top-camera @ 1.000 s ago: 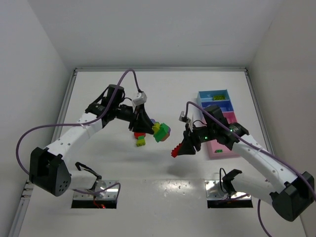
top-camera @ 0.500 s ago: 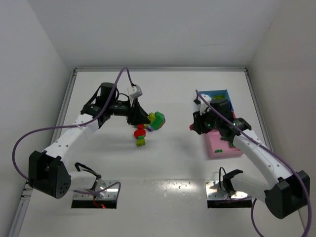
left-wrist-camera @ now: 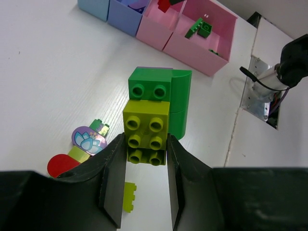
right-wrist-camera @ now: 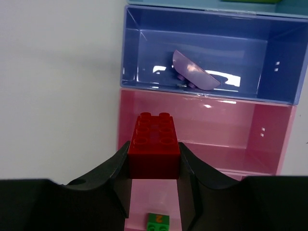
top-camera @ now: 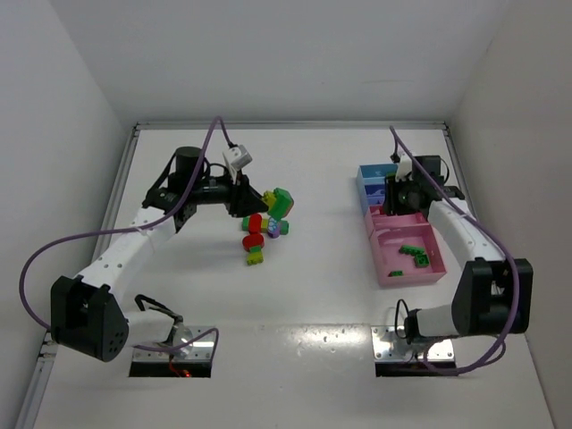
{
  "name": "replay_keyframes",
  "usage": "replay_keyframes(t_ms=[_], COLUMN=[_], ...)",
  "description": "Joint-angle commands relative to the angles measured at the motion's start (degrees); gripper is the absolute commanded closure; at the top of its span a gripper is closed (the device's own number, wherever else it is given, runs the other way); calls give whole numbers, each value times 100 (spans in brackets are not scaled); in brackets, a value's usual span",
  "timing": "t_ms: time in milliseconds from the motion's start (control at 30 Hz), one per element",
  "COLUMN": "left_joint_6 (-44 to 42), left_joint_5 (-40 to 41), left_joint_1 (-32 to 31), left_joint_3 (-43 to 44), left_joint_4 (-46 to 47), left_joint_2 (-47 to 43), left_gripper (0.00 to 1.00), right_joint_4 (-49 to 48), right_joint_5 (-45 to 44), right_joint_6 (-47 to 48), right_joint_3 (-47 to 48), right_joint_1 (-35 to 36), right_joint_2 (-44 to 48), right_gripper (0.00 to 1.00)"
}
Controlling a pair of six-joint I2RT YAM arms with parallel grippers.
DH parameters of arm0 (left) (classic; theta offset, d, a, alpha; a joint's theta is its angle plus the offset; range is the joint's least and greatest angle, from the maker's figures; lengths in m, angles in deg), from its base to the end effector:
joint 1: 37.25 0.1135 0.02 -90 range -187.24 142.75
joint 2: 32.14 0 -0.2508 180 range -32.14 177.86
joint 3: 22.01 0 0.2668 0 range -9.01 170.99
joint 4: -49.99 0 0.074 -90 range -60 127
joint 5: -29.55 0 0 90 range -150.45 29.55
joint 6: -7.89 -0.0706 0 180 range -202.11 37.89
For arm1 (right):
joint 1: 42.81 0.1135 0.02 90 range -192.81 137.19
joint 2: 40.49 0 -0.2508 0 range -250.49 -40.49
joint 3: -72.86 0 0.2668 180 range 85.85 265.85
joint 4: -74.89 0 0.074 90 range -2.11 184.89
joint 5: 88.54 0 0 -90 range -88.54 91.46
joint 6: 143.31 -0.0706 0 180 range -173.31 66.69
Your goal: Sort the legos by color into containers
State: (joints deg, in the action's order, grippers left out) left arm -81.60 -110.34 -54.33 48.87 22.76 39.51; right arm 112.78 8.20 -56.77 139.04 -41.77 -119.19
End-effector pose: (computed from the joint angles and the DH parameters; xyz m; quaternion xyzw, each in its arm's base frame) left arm 0.2836 -0.1436 0.2919 0.3269 0.7378 -0.4287 0.4062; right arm 0.3229 0.0141 0.1905 -0.0001 0.9395 0.0685 0.3356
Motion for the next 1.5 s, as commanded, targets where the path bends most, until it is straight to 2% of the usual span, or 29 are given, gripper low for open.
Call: replay_keyframes(t_ms=[0,67,167,200,233,267,333,367,467,533,567,633,667,767,833,933,1033,1467], left_joint_6=[133,185,186,186,186,186,186,186,239,239,300,353,423,581,668,748,748,748], left_joint_5=[-74,-74,-74,-74,-74,-74,-126,-126,-345,-939,-1170,-1714,-1882,-2498,-2927,-3070,-3071,-3132], left_joint_1=[56,56,56,56,56,56,56,56,56,56,56,56,56,56,3,-67,-181,-234], left_joint_3=[21,21,21,21,21,21,21,21,21,21,-31,-32,-32,82,152,205,205,364], left_joint_4=[386,387,387,387,387,387,387,387,387,440,509,615,615,668,668,668,668,668], left_joint_2=[-82,-21,-20,-20,32,32,32,32,32,32,32,190,243,453,577,700,700,938], left_gripper=[100,100,100,100,100,100,100,100,100,100,100,100,100,100,100,100,100,100], right_joint_4=[-98,-37,69,69,121,122,192,253,472,622,762,764,711,614,614,396,-132,-721], right_joint_5=[240,293,293,353,354,424,617,887,1538,2731,3658,4490,5225,6107,6295,6375,6305,6410], right_joint_6=[240,241,294,372,373,373,434,513,872,1136,1372,1427,1340,998,918,744,470,-57], right_joint_3=[244,315,438,490,491,543,543,543,543,596,596,527,456,394,464,666,666,895], right_joint_1=[-148,-200,-262,-314,-315,-315,-315,-315,-315,-315,-315,-140,18,308,633,950,1170,1742], right_joint_2=[-268,-409,-708,-761,-761,-813,-753,-587,-191,283,424,687,689,489,277,21,-32,-155], right_gripper=[100,97,72,59,52,37,21,8,7,7,7,7,7,7,9,10,10,10])
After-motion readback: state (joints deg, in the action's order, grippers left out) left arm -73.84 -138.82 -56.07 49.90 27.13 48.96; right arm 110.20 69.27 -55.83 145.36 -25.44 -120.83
